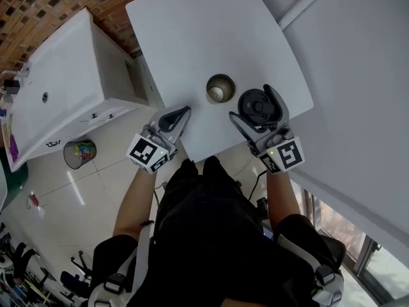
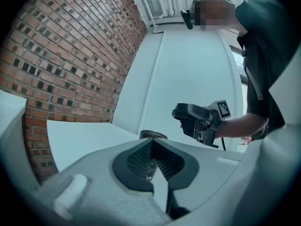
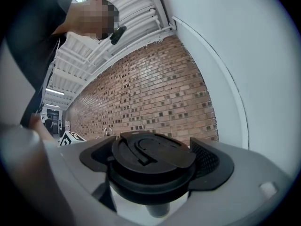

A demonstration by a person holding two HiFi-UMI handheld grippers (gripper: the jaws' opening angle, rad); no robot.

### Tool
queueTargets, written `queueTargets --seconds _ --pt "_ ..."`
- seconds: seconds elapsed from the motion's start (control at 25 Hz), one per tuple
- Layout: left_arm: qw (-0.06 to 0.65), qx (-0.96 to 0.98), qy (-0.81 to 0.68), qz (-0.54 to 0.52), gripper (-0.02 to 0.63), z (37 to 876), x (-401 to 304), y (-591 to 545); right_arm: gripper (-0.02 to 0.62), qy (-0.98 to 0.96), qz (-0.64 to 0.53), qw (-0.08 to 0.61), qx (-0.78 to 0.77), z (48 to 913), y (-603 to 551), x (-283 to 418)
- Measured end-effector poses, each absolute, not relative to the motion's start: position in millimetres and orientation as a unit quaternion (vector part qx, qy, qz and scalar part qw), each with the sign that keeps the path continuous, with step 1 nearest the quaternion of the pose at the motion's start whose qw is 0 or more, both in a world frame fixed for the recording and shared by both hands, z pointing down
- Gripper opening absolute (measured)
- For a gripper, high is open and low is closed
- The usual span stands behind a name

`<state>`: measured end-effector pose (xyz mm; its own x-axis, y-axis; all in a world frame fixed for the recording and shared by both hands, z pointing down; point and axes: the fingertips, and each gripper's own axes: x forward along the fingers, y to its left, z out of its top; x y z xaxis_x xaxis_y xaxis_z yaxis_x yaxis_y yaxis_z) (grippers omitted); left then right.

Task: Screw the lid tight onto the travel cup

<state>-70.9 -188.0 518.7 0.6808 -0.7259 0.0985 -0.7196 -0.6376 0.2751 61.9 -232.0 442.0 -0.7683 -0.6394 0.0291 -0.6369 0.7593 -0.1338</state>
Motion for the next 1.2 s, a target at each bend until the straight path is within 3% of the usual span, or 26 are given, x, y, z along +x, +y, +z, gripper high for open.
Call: queueTargets --seconds 0.4,0.52,0.64,0.72,1.2 --pt "0.154 0.9 -0.407 0.018 0.006 557.7 -59.4 -189.7 0.485 0.938 -0.084 0.002 -0.337 462.5 -228.5 71.4" --pt "0.147 0.904 -0.398 0.054 0.088 577.3 -50.9 -195.8 0.485 0.94 -0.088 -0.006 -0.329 468.2 -231.0 68.8" --pt "0.13 0.913 -0.375 0.092 0.272 598.6 -37.3 -206.4 0.485 0.945 -0.088 -0.009 -0.316 465.9 -236.2 59.6" --pt "0.131 0.922 -0.349 0.105 0.329 613.2 -25.1 -211.3 0.485 0.946 -0.084 -0.008 -0.313 463.2 -238.6 55.4" --pt "0.117 0.94 -0.298 0.121 0.342 650.5 1.1 -234.8 0.485 0.946 -0.078 -0.03 -0.313 476.5 -242.8 73.0"
